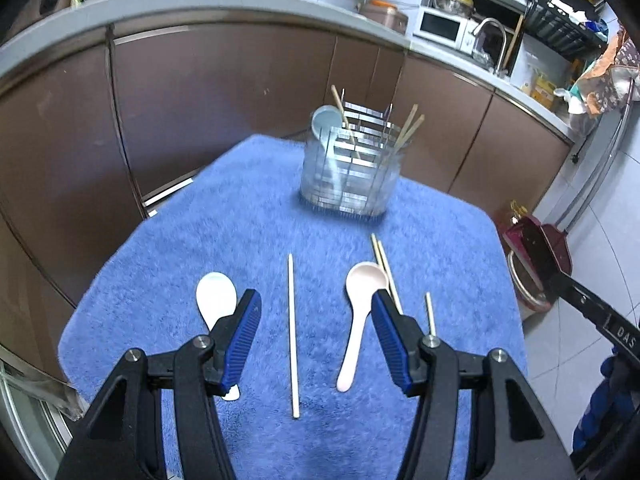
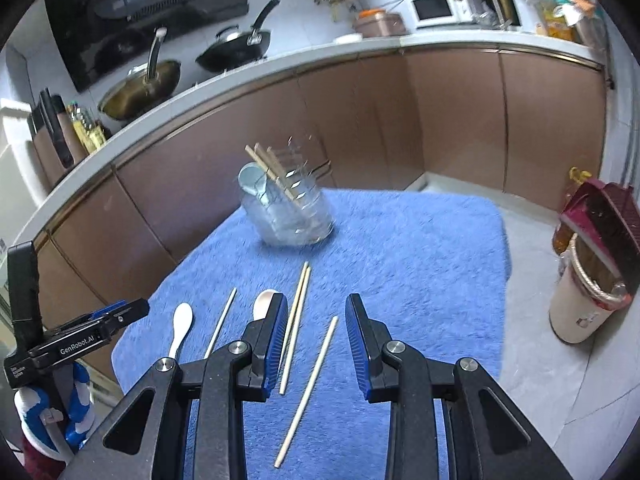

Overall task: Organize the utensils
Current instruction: 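Withdraw both open tools from the holder back over the remaining utensils, then move both open tools down toward the remaining chopsticks on the towel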

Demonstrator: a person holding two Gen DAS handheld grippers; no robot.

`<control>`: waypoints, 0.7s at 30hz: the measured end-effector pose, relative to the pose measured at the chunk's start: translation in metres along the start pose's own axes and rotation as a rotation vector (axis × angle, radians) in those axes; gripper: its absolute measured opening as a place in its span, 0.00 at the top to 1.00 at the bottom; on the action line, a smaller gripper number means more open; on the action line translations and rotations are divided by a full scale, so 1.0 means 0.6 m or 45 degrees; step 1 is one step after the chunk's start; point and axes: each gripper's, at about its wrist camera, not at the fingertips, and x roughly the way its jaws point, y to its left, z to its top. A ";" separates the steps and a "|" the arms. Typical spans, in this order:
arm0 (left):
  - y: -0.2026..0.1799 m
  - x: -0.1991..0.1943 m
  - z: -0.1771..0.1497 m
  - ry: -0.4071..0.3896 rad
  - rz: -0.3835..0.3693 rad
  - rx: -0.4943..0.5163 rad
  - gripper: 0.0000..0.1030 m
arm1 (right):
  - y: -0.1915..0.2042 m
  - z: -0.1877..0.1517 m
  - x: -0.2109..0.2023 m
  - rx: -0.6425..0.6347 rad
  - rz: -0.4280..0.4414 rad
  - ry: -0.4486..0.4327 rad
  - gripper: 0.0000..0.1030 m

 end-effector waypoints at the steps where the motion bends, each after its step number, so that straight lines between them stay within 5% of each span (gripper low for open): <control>1: 0.005 0.009 0.001 0.021 -0.013 -0.005 0.46 | 0.004 0.003 0.014 -0.010 0.012 0.028 0.73; 14: 0.110 0.133 0.031 0.270 -0.164 -0.139 0.48 | 0.031 0.057 0.286 -0.084 0.087 0.494 0.89; 21: 0.113 0.208 0.073 0.399 -0.190 -0.118 0.62 | 0.031 0.071 0.396 -0.088 0.013 0.650 0.92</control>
